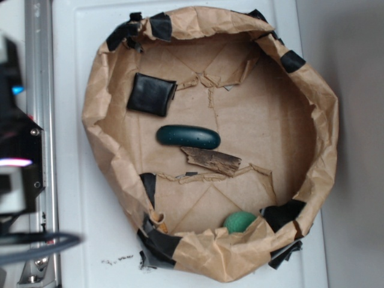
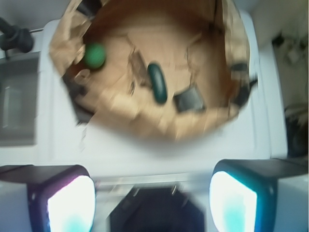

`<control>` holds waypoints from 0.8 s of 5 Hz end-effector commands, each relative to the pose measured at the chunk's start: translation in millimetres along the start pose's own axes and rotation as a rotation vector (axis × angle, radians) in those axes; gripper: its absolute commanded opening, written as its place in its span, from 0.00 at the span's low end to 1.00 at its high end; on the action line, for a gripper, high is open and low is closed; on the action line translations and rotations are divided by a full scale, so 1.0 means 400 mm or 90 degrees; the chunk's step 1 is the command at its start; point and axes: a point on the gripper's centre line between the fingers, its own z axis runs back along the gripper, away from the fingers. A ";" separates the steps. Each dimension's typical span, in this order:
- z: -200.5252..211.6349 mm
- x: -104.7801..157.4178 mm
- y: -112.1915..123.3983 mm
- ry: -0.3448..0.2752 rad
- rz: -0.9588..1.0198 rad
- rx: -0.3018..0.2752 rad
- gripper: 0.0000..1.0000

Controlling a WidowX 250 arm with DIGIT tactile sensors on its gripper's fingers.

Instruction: Grab the green ball.

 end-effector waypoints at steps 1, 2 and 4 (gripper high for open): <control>-0.109 0.158 0.027 -0.150 -0.037 -0.091 1.00; -0.192 0.232 0.021 -0.156 -0.093 -0.083 1.00; -0.347 0.287 -0.100 -0.142 -0.320 -0.069 1.00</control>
